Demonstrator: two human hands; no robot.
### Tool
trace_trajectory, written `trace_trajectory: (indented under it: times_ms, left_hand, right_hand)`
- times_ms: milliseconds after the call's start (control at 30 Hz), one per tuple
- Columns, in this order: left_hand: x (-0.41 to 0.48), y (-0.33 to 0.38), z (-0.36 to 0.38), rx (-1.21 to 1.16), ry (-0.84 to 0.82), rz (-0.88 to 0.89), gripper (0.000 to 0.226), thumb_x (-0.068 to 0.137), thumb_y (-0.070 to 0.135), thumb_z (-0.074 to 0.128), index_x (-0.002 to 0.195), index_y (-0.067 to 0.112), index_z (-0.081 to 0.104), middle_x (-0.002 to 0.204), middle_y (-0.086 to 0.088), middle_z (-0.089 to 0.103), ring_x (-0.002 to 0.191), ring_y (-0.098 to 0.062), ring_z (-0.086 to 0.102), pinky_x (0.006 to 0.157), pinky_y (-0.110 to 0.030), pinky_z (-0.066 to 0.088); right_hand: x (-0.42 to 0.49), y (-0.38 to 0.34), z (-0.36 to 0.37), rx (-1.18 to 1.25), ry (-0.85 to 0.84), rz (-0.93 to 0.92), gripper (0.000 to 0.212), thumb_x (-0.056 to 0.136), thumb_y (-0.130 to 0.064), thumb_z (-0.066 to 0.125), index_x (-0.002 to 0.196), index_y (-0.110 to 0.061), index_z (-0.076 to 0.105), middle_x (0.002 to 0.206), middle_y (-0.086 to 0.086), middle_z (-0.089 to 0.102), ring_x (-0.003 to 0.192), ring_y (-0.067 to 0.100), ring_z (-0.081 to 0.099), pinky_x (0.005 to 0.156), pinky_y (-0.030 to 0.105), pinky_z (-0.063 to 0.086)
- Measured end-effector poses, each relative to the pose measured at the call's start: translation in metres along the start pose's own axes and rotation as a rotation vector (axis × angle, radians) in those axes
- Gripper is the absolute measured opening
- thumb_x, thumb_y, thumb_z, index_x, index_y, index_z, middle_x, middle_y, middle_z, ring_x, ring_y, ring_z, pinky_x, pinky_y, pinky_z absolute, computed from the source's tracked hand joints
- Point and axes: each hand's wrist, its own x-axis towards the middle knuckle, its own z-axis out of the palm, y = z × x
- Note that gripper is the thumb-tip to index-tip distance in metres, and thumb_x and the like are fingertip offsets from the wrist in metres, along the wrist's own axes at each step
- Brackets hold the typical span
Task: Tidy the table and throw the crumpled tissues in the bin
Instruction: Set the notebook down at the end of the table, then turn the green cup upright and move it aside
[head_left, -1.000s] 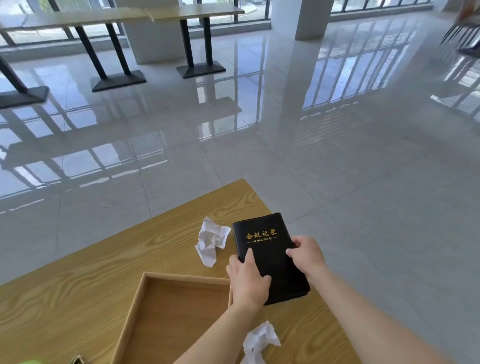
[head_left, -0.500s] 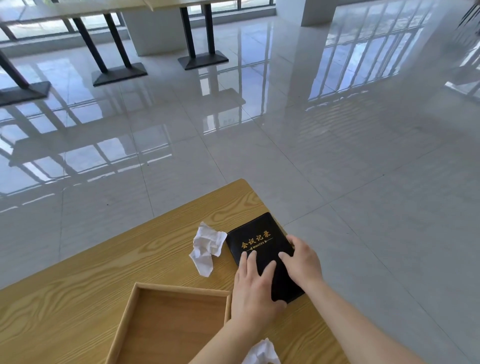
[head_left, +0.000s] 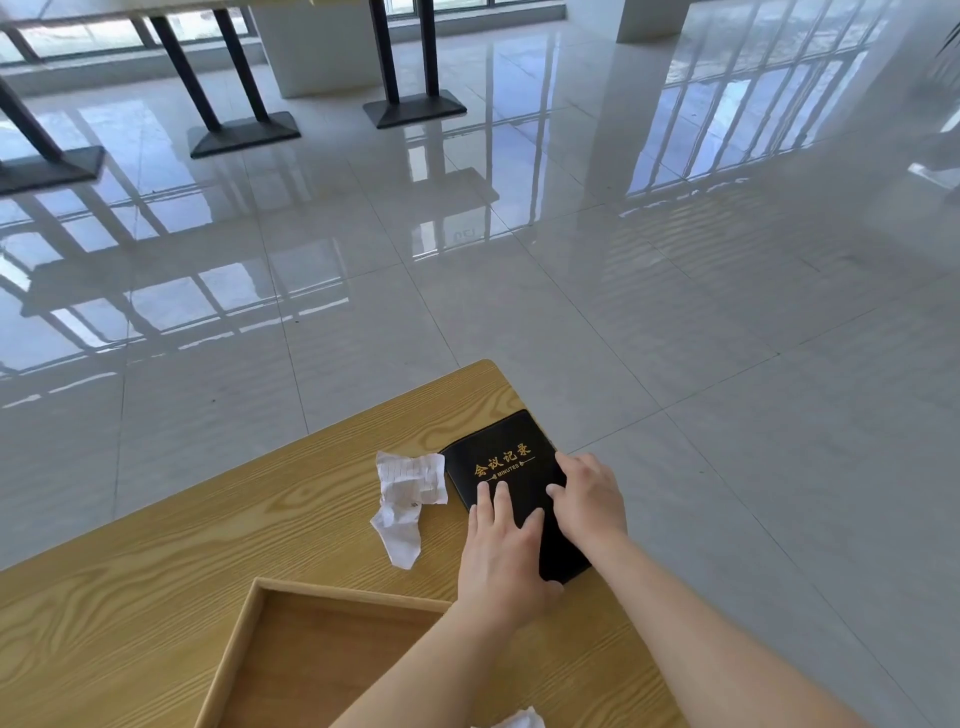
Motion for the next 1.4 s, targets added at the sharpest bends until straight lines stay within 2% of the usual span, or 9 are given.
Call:
trace_trajectory:
  times_ms: [367, 600, 733, 833, 1000, 1167, 1400]
  left_hand:
    - [0.024, -0.017, -0.002, 0.022, 0.035, 0.004, 0.087, 0.075, 0.053, 0.070, 0.149, 0.027, 0.031, 0.163, -0.018, 0.002, 0.149, -0.037, -0.014, 0.122, -0.049, 0.006]
    - [0.024, -0.020, 0.002, 0.033, 0.059, 0.015, 0.086, 0.076, 0.054, 0.068, 0.149, 0.028, 0.030, 0.163, -0.018, 0.002, 0.149, -0.037, -0.015, 0.122, -0.050, 0.005]
    - [0.023, -0.019, -0.003, 0.057, 0.021, 0.020, 0.087, 0.080, 0.061, 0.063, 0.151, 0.028, 0.026, 0.163, -0.018, 0.000, 0.149, -0.037, -0.016, 0.121, -0.050, 0.001]
    - [0.018, -0.023, -0.012, 0.057, 0.064, 0.030, 0.082, 0.086, 0.063, 0.053, 0.152, 0.027, 0.023, 0.163, -0.017, 0.005, 0.150, -0.034, -0.010, 0.121, -0.048, 0.002]
    - [-0.003, -0.038, -0.029, 0.128, 0.170, 0.022, 0.072, 0.089, 0.047, 0.053, 0.152, 0.026, 0.022, 0.162, -0.017, 0.010, 0.150, -0.037, -0.006, 0.121, -0.051, 0.003]
    - [-0.036, -0.054, -0.049, 0.177, 0.267, -0.028, 0.069, 0.090, 0.048, 0.049, 0.150, 0.024, 0.025, 0.159, -0.017, 0.015, 0.149, -0.038, 0.003, 0.121, -0.054, 0.009]
    - [-0.099, -0.086, -0.065, 0.187, 0.306, -0.126, 0.073, 0.092, 0.051, 0.048, 0.152, 0.028, 0.014, 0.163, -0.015, 0.008, 0.150, -0.037, -0.008, 0.122, -0.054, 0.004]
  right_hand:
    - [0.026, -0.013, 0.004, -0.022, -0.004, -0.022, 0.040, 0.096, -0.022, 0.060, 0.135, -0.016, 0.055, 0.127, 0.006, 0.058, 0.117, 0.027, 0.051, 0.094, 0.036, 0.047]
    - [0.026, -0.014, 0.005, -0.007, -0.002, -0.020, 0.044, 0.095, -0.023, 0.062, 0.138, -0.017, 0.053, 0.128, 0.006, 0.058, 0.117, 0.026, 0.051, 0.094, 0.036, 0.048]
    - [0.025, -0.015, -0.002, 0.031, -0.031, -0.003, 0.045, 0.095, -0.023, 0.062, 0.138, -0.018, 0.052, 0.128, 0.008, 0.057, 0.119, 0.027, 0.051, 0.097, 0.037, 0.046]
    - [0.017, -0.018, -0.010, 0.053, -0.022, -0.003, 0.048, 0.096, -0.027, 0.061, 0.141, -0.016, 0.048, 0.132, 0.010, 0.054, 0.122, 0.028, 0.048, 0.098, 0.038, 0.044]
    - [-0.005, -0.025, -0.022, -0.022, 0.075, -0.116, 0.052, 0.093, -0.028, 0.066, 0.139, -0.014, 0.048, 0.133, 0.010, 0.052, 0.121, 0.028, 0.047, 0.098, 0.035, 0.045]
    - [-0.035, -0.047, -0.027, -0.034, 0.056, -0.211, 0.056, 0.092, -0.032, 0.064, 0.142, -0.016, 0.044, 0.134, 0.007, 0.051, 0.121, 0.025, 0.046, 0.097, 0.034, 0.045]
    - [-0.090, -0.091, -0.017, -0.084, -0.025, -0.394, 0.059, 0.092, -0.037, 0.063, 0.144, -0.018, 0.041, 0.132, 0.004, 0.051, 0.116, 0.023, 0.045, 0.098, 0.033, 0.044]
